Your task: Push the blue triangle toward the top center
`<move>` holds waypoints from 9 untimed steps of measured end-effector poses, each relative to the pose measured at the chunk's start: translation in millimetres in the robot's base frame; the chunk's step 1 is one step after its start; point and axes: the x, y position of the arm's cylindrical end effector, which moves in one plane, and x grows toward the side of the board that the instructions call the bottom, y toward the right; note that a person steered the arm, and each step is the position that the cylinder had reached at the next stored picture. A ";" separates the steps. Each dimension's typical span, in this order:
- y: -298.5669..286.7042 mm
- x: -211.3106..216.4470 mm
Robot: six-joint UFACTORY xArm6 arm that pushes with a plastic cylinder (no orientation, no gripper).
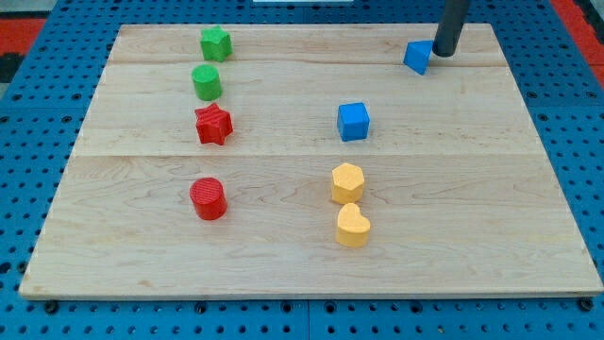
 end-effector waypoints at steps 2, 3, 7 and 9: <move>-4.6 13.9; -15.1 13.9; -122.5 12.0; -122.6 73.7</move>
